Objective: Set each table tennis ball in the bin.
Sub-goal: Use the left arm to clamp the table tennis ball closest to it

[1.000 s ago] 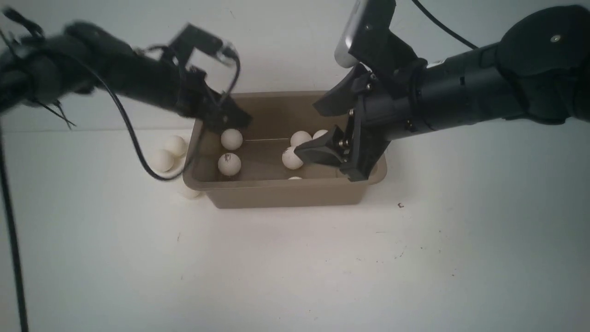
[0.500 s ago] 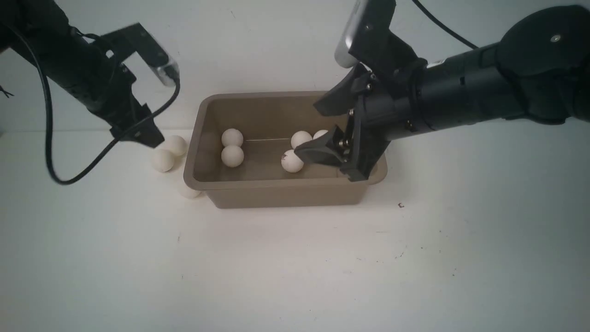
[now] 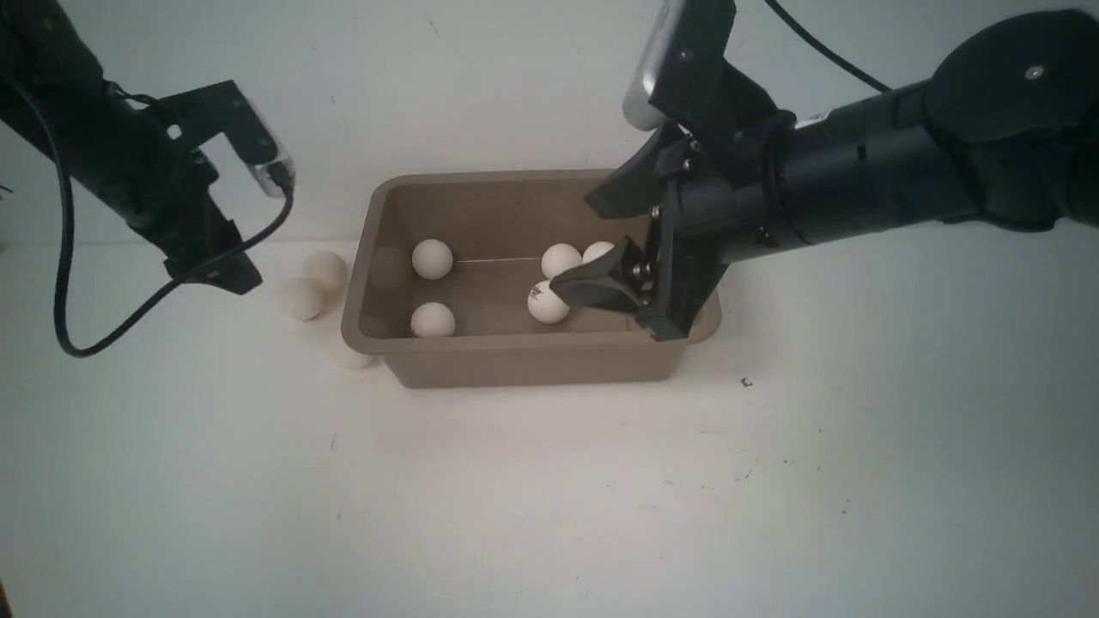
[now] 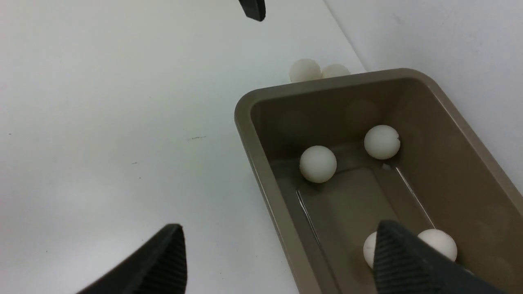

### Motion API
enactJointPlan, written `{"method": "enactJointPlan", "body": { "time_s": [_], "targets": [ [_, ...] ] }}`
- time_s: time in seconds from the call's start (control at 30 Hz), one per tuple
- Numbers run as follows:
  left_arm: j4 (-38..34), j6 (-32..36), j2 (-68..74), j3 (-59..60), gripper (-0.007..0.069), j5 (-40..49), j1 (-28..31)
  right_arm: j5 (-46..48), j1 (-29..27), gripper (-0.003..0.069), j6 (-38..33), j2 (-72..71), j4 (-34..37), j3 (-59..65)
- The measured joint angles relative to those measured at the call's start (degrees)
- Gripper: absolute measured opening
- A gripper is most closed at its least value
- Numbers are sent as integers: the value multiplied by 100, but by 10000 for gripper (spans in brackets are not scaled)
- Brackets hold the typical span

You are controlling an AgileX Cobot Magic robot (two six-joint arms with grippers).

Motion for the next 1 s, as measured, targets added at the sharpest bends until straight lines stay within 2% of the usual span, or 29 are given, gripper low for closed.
{"method": "enactJointPlan", "body": {
  "time_s": [0.13, 0.4, 0.7, 1.0],
  "targets": [
    [-801, -918, 280, 0, 510, -591, 169, 6, 0, 556, 0, 0, -9, 0],
    [-1088, -1478, 849, 0, 510, -1076, 9, 6, 0, 556, 5, 0, -9, 0],
    [-1088, -1577, 1207, 0, 509, -1311, -61, 6, 0, 556, 0, 0, -9, 0],
    [-1106, -1584, 1249, 0, 459, -1582, -67, 10, 0, 556, 0, 0, -9, 0]
  ]
}}
